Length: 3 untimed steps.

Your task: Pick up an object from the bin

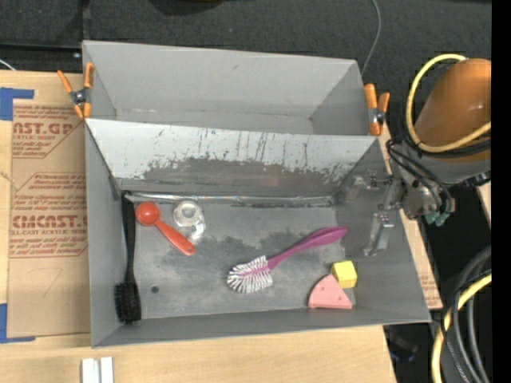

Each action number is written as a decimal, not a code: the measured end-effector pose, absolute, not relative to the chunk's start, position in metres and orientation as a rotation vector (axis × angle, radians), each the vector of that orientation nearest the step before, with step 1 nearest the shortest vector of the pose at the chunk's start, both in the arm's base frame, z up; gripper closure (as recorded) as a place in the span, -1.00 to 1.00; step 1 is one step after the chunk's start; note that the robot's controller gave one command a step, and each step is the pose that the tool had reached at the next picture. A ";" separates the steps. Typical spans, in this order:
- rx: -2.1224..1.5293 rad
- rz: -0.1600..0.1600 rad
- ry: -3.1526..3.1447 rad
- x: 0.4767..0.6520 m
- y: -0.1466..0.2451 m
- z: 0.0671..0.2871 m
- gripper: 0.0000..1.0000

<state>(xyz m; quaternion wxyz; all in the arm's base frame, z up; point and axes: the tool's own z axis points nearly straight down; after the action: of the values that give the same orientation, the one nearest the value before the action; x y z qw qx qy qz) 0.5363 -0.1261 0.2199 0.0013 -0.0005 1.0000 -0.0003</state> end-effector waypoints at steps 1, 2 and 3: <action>-0.002 -0.001 3.139 0.536 -0.126 0.220 -1.00; -0.084 -0.001 3.139 0.579 -0.142 0.155 -1.00; 0.049 -0.003 3.129 0.524 -0.132 0.161 1.00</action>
Offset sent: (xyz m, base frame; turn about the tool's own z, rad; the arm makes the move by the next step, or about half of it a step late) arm 0.0433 -0.0173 -0.0623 -0.0522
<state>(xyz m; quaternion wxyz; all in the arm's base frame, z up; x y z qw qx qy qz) 0.5238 -0.1319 0.1606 0.0059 0.0156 0.9999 -0.0009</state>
